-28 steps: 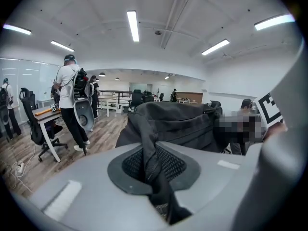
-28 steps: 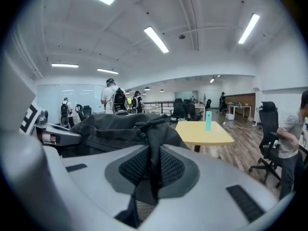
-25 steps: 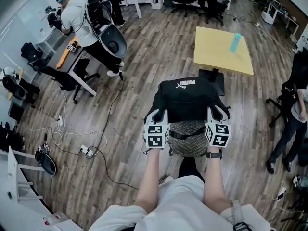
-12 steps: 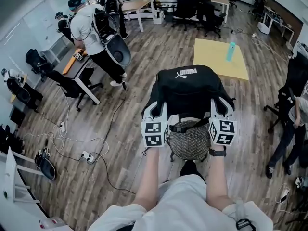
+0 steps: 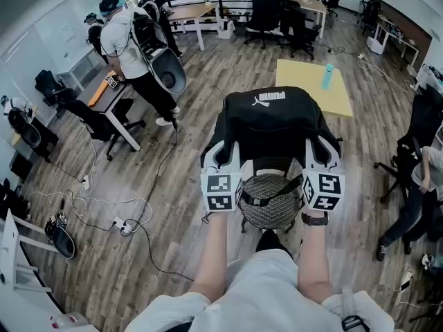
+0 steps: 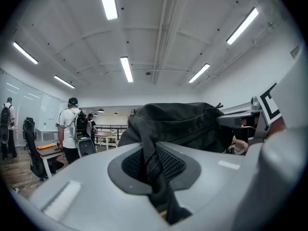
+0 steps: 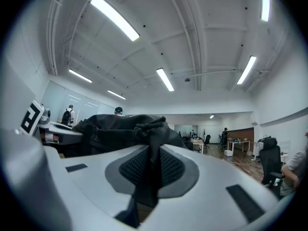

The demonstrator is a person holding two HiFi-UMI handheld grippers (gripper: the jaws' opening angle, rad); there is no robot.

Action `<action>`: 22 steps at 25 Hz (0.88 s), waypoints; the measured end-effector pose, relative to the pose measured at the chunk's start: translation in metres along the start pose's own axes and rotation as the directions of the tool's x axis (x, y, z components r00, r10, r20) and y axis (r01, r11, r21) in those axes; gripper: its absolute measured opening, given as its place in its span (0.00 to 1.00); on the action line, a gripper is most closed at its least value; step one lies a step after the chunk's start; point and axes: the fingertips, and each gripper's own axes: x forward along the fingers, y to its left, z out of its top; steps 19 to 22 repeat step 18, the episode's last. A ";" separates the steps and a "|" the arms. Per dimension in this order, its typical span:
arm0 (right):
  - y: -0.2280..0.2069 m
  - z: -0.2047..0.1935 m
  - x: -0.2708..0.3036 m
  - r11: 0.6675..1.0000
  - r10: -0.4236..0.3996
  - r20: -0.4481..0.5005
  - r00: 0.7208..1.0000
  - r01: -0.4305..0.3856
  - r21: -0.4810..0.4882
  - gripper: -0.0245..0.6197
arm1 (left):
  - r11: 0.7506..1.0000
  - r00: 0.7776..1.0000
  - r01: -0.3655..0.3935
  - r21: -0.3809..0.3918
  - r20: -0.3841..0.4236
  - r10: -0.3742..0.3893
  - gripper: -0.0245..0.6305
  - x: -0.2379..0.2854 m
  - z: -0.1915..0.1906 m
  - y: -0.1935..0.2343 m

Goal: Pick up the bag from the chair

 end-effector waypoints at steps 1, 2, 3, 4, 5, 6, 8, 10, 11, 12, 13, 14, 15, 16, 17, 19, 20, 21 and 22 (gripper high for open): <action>0.001 0.002 0.000 1.000 -0.002 0.000 1.000 0.002 -0.002 0.13 | 1.000 1.000 0.002 0.001 0.002 -0.002 0.11 0.000 0.001 0.001; 0.001 0.003 0.000 1.000 -0.004 -0.001 1.000 0.004 -0.005 0.13 | 1.000 1.000 0.005 0.000 0.004 -0.005 0.11 -0.001 0.003 0.002; 0.002 0.005 0.000 1.000 -0.007 -0.002 1.000 0.007 -0.008 0.13 | 1.000 1.000 0.007 -0.002 0.005 -0.007 0.11 -0.001 0.003 0.003; 0.002 0.005 0.000 1.000 -0.009 -0.002 1.000 0.009 -0.011 0.13 | 1.000 1.000 0.009 -0.005 0.007 -0.009 0.11 -0.001 0.003 0.003; 0.002 0.006 0.000 1.000 -0.011 -0.001 1.000 0.011 -0.014 0.13 | 1.000 1.000 0.010 -0.006 0.009 -0.010 0.11 0.000 0.004 0.002; 0.000 0.006 0.000 1.000 -0.012 0.001 1.000 0.012 -0.017 0.13 | 1.000 1.000 0.010 -0.007 0.012 -0.010 0.11 0.001 0.004 0.001; -0.006 0.005 0.000 1.000 -0.013 0.004 1.000 0.013 -0.019 0.13 | 1.000 1.000 0.010 -0.008 0.018 -0.010 0.11 0.005 0.005 -0.004; -0.013 0.000 -0.003 1.000 -0.014 0.001 1.000 0.014 -0.019 0.13 | 1.000 1.000 0.012 -0.005 0.017 -0.012 0.11 0.007 0.002 -0.011; -0.015 -0.002 -0.004 1.000 -0.015 -0.002 1.000 0.015 -0.019 0.13 | 1.000 1.000 0.013 -0.002 0.015 -0.013 0.11 0.008 0.000 -0.014; -0.017 -0.004 -0.005 1.000 -0.017 -0.004 1.000 0.017 -0.021 0.13 | 1.000 1.000 0.014 0.000 0.014 -0.014 0.11 0.009 -0.001 -0.016; -0.018 -0.005 -0.004 1.000 -0.019 -0.006 1.000 0.018 -0.022 0.13 | 1.000 1.000 0.015 0.000 0.013 -0.015 0.11 0.011 -0.001 -0.017; -0.019 -0.005 -0.003 1.000 -0.021 -0.006 1.000 0.020 -0.024 0.13 | 1.000 1.000 0.016 0.001 0.013 -0.016 0.11 0.013 -0.001 -0.018; -0.020 -0.004 -0.002 0.999 -0.022 -0.006 1.000 0.022 -0.025 0.13 | 1.000 1.000 0.017 0.001 0.013 -0.017 0.11 0.014 -0.001 -0.017; -0.019 -0.004 0.000 0.999 -0.024 -0.005 1.000 0.024 -0.025 0.13 | 1.000 1.000 0.019 0.001 0.015 -0.019 0.11 0.016 0.000 -0.015; -0.019 -0.003 0.002 0.999 -0.025 -0.005 1.000 0.025 -0.025 0.13 | 1.000 1.000 0.020 0.001 0.017 -0.020 0.11 0.017 0.000 -0.013; -0.018 -0.002 0.004 0.999 -0.026 -0.004 1.000 0.026 -0.025 0.13 | 1.000 1.000 0.022 0.002 0.019 -0.022 0.11 0.019 0.001 -0.011; -0.018 -0.002 0.004 0.999 -0.026 -0.004 1.000 0.026 -0.025 0.13 | 1.000 1.000 0.022 0.002 0.019 -0.022 0.11 0.019 0.001 -0.011; -0.018 -0.002 0.004 0.999 -0.026 -0.004 1.000 0.026 -0.025 0.13 | 1.000 1.000 0.022 0.002 0.019 -0.022 0.11 0.019 0.001 -0.011; -0.018 -0.002 0.004 0.999 -0.026 -0.004 1.000 0.026 -0.025 0.13 | 1.000 1.000 0.022 0.002 0.019 -0.022 0.11 0.019 0.001 -0.011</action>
